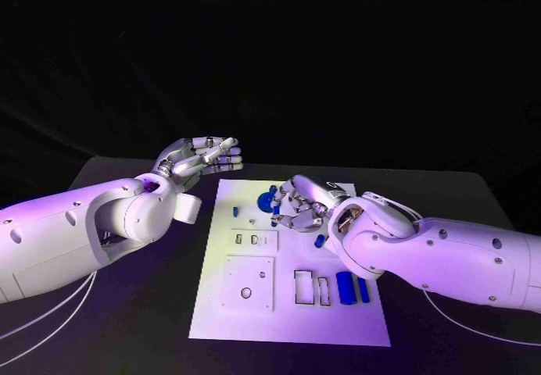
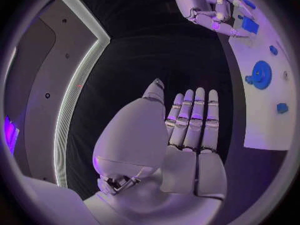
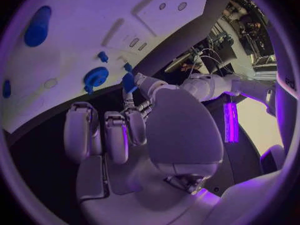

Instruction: Assemble the parts on the task board

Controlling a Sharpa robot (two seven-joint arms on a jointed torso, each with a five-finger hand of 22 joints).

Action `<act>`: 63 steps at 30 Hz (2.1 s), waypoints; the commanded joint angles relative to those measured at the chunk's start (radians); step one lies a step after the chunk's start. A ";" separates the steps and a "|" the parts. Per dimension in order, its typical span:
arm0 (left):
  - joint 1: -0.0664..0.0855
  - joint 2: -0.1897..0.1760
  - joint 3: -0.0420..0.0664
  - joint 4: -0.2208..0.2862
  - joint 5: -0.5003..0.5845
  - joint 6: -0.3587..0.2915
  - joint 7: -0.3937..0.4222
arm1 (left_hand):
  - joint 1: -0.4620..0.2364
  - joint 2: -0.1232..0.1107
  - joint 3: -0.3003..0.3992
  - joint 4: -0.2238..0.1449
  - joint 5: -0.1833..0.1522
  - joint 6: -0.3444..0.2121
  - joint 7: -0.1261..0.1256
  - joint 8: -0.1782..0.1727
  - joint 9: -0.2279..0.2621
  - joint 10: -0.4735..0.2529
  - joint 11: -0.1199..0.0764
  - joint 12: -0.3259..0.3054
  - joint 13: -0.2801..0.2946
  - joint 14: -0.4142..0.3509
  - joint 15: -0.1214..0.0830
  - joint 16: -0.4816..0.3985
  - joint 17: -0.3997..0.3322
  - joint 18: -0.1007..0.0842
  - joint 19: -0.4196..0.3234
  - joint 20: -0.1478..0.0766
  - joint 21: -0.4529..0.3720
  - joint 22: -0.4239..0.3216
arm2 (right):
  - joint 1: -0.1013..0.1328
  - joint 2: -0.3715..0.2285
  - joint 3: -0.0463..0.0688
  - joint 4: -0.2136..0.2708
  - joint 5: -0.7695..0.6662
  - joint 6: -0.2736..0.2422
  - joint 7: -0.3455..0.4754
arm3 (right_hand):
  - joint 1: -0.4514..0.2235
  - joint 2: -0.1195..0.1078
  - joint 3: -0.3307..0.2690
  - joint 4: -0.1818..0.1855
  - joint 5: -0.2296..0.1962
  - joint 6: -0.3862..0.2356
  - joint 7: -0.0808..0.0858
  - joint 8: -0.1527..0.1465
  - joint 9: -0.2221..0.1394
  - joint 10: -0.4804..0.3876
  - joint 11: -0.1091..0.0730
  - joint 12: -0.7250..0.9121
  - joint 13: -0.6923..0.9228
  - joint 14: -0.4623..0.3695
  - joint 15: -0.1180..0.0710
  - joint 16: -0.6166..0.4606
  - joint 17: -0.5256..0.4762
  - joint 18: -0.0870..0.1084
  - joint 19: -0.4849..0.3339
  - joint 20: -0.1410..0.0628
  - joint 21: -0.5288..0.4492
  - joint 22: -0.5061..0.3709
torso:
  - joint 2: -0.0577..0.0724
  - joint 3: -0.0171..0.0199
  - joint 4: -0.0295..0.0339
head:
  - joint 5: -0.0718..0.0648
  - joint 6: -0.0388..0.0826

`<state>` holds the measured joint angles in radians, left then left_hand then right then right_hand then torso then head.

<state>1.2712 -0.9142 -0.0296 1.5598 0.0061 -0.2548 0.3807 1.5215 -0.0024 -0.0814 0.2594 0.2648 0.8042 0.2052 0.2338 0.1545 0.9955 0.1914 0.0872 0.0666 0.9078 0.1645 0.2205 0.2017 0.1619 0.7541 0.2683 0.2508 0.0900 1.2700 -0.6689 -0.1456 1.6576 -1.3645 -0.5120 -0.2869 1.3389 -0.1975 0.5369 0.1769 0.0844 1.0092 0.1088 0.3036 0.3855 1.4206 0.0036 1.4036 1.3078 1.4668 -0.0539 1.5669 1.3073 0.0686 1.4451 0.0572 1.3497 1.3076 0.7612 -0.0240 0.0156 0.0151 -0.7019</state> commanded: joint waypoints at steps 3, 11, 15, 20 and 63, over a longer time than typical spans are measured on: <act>0.000 0.008 0.001 -0.003 0.002 0.024 0.000 | -0.001 0.013 -0.006 0.000 -0.004 -0.010 0.028 -0.003 0.002 0.006 0.004 -0.004 0.001 -0.009 -0.001 -0.004 0.001 0.019 0.001 0.004 -0.006 -0.002 | -0.020 0.046 -0.003 -0.025 -0.061 0.022 -0.071 | -0.016 -0.002 -0.001 0.009 -0.006 0.039 -0.032 0.007 0.033 0.019 -0.002 0.018 0.050 0.104 -0.006 0.004 0.263 -0.004 -0.002 -0.007 -0.008 0.062 | 0.002 -0.0004 0.0023 | 0.010 -0.005; 0.000 0.012 0.000 -0.007 0.002 0.026 -0.001 | -0.001 0.013 -0.006 0.000 -0.004 -0.010 0.028 -0.003 0.002 0.006 0.004 -0.004 0.001 -0.009 -0.001 -0.004 0.001 0.019 0.001 0.004 -0.006 -0.002 | -0.053 0.090 -0.004 -0.054 -0.083 0.024 -0.092 | -0.022 -0.005 -0.003 0.012 -0.007 0.041 -0.033 0.007 0.034 0.020 -0.003 0.019 0.052 0.104 -0.007 0.004 0.263 -0.003 -0.004 -0.008 -0.012 0.059 | 0.003 -0.0001 0.0030 | 0.017 -0.013; 0.000 0.013 0.000 -0.006 0.002 0.026 -0.002 | -0.001 0.013 -0.006 0.000 -0.004 -0.010 0.028 -0.003 0.002 0.006 0.004 -0.004 0.001 -0.009 -0.001 -0.004 0.001 0.019 0.001 0.004 -0.006 -0.002 | -0.066 0.104 -0.004 -0.063 -0.098 0.030 -0.096 | -0.025 -0.008 -0.005 0.013 -0.008 0.041 -0.034 0.007 0.034 0.021 -0.003 0.019 0.054 0.104 -0.008 0.004 0.263 -0.003 -0.003 -0.009 -0.012 0.059 | 0.001 0.0007 0.0020 | 0.019 -0.016; 0.000 0.013 -0.001 -0.004 0.002 0.028 -0.002 | -0.001 0.013 -0.006 0.000 -0.004 -0.010 0.028 -0.003 0.002 0.006 0.004 -0.004 0.001 -0.009 -0.001 -0.004 0.001 0.019 0.001 0.004 -0.006 -0.002 | -0.080 0.114 -0.005 -0.071 -0.116 0.038 -0.101 | -0.026 -0.009 -0.006 0.013 -0.009 0.041 -0.034 0.007 0.034 0.021 -0.003 0.019 0.053 0.104 -0.008 0.004 0.263 -0.003 -0.004 -0.009 -0.012 0.059 | 0.002 0.0015 0.0013 | 0.022 -0.022; 0.000 0.010 -0.001 -0.005 0.002 0.040 -0.009 | -0.006 0.015 -0.014 0.003 -0.005 -0.010 0.028 -0.002 0.003 0.007 0.004 -0.006 0.001 -0.012 0.000 -0.008 0.002 0.018 0.000 0.005 -0.008 -0.004 | -0.111 0.125 -0.005 -0.093 -0.143 0.013 -0.088 | -0.018 -0.063 -0.026 -0.010 0.002 -0.006 -0.010 -0.030 0.017 -0.021 0.015 -0.026 0.002 0.104 0.006 0.004 0.263 0.001 -0.012 0.000 -0.036 0.045 | 0.001 0.0018 0.0006 | 0.024 -0.032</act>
<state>1.2705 -0.9051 -0.0310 1.5525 0.0061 -0.2351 0.3688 1.5162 0.0029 -0.0897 0.2621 0.2648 0.7970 0.2050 0.2338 0.1562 0.9991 0.1950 0.0872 0.0666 0.9005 0.1646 0.2167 0.2023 0.1618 0.7541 0.2683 0.2468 0.0873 1.1616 -0.5452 -0.1500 1.5664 -1.4929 -0.5042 -0.3783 1.3226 -0.2523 0.5173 0.1685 0.0876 1.0101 0.0973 0.2781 0.4037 1.4069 0.0196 1.3801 1.3077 1.4667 -0.0538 1.5668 1.3077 0.0688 1.4374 0.0574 1.3173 1.3079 0.7619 -0.0225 0.0165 0.0398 -0.7341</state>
